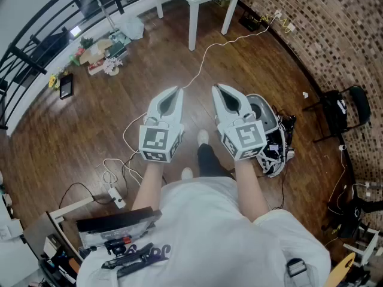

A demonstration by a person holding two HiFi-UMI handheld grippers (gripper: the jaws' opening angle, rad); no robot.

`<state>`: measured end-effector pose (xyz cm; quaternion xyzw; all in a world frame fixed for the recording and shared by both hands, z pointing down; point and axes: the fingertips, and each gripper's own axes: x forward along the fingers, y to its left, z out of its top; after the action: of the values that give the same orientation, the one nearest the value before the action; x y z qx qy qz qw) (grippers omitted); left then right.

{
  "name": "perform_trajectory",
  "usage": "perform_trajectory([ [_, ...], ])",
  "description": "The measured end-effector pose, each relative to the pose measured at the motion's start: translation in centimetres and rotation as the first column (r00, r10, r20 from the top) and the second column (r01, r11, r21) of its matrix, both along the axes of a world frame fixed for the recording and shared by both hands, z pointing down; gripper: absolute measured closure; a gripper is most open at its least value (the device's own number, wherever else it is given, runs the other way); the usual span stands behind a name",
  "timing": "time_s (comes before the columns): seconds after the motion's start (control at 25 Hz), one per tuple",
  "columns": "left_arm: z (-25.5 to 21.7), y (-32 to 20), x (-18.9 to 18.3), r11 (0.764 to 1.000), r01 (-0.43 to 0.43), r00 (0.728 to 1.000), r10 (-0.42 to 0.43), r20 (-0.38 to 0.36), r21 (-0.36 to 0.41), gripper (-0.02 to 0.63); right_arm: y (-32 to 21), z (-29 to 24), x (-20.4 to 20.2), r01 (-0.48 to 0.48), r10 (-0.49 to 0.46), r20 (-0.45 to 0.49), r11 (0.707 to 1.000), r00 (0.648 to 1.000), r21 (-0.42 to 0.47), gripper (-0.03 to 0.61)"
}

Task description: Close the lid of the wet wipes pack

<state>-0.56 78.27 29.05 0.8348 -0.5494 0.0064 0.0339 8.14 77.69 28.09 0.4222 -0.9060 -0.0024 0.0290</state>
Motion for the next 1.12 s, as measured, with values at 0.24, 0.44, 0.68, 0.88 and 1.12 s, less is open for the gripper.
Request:
perform_trajectory([
  [0.24, 0.3, -8.1, 0.8, 1.000, 0.015, 1.000, -0.015, 0.014, -0.006, 0.597, -8.5, -0.2, 0.5, 0.023, -0.023, 0.004, 1.000, 1.000, 0.014, 0.588],
  [0.44, -1.3, -15.3, 2.0, 0.999, 0.041, 0.999, -0.042, 0.031, 0.017, 0.597, -15.6, -1.2, 1.4, 0.051, -0.052, 0.008, 0.998, 0.999, 0.029, 0.588],
  [0.68, -1.5, -21.7, 2.7, 0.998, 0.062, 0.996, -0.062, 0.061, -0.003, 0.598, -22.4, -0.1, 3.5, 0.085, -0.085, 0.019, 0.996, 0.996, -0.011, 0.588],
  [0.88, -1.1, -25.0, 3.4, 0.998, 0.066, 0.995, -0.065, 0.078, -0.013, 0.597, -26.6, 1.0, 3.9, 0.116, -0.116, 0.021, 0.993, 0.993, -0.027, 0.588],
  [1.12, 0.1, -28.6, 2.6, 0.997, 0.061, 0.996, -0.058, 0.067, -0.045, 0.597, -29.4, 2.1, 1.6, 0.156, -0.156, 0.008, 0.986, 0.988, -0.056, 0.588],
])
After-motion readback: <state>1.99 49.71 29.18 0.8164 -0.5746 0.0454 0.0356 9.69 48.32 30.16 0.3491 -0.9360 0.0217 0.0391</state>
